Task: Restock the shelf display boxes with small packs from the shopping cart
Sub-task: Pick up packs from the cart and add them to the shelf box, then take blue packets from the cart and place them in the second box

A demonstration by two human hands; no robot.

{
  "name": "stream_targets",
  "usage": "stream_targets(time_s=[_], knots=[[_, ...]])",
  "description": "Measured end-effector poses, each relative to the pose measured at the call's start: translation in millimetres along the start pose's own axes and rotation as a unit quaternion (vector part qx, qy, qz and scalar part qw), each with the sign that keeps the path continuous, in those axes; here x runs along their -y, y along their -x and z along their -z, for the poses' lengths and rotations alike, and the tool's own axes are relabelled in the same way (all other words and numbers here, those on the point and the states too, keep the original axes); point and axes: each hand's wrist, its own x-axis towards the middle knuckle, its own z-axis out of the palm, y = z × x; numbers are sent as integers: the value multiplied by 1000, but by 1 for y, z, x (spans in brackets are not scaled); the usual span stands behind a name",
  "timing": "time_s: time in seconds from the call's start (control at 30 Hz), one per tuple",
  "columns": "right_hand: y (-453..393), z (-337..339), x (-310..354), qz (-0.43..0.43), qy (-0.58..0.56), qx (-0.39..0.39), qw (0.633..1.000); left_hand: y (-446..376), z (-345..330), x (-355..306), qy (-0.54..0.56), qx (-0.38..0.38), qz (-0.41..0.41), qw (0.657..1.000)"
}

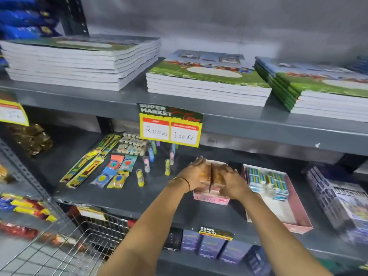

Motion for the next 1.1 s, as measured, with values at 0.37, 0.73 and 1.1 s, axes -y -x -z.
stream_targets(time_s=[0.37, 0.73, 1.1], knots=[[20, -73, 178, 228, -56, -15, 972, 191, -4, 132, 37, -161, 243, 956], [22, -314, 333, 413, 94, 265, 866, 395, -150, 293, 111, -68, 487, 864], [2, -502, 336, 432, 269, 337, 792, 409, -292, 394, 173, 7, 571, 802]])
